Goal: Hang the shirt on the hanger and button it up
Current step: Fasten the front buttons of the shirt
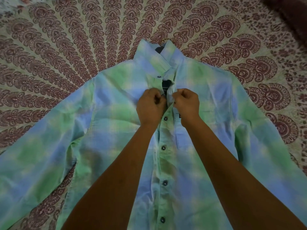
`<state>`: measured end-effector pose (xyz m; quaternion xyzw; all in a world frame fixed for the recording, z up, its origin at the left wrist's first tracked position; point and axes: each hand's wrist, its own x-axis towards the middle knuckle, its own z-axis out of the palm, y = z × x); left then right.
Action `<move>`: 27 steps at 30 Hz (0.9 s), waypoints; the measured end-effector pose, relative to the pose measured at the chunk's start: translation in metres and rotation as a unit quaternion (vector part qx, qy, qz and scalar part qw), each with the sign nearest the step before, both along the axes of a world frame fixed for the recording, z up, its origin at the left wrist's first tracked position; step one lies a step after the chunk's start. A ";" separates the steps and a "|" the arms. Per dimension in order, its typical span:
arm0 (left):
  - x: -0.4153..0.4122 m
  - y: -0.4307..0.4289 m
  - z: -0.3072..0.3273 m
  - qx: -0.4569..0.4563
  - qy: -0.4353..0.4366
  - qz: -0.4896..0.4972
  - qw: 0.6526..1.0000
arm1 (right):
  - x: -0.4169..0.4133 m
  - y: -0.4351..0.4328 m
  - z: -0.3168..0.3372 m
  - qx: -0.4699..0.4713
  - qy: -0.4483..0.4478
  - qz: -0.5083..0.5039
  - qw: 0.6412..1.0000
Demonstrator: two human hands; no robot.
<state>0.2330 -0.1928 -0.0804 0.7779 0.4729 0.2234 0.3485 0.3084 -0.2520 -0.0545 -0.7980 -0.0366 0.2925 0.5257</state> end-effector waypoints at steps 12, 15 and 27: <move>-0.002 0.018 0.037 -0.047 -0.015 -0.019 0.999 | -0.014 0.000 0.005 0.109 0.074 -0.034 0.991; -0.004 0.016 0.041 -0.038 0.000 -0.014 0.999 | -0.016 -0.002 0.003 0.123 0.069 -0.046 0.989; 0.000 0.011 0.028 -0.056 0.000 0.017 0.998 | -0.014 -0.009 -0.006 0.101 0.020 -0.024 0.994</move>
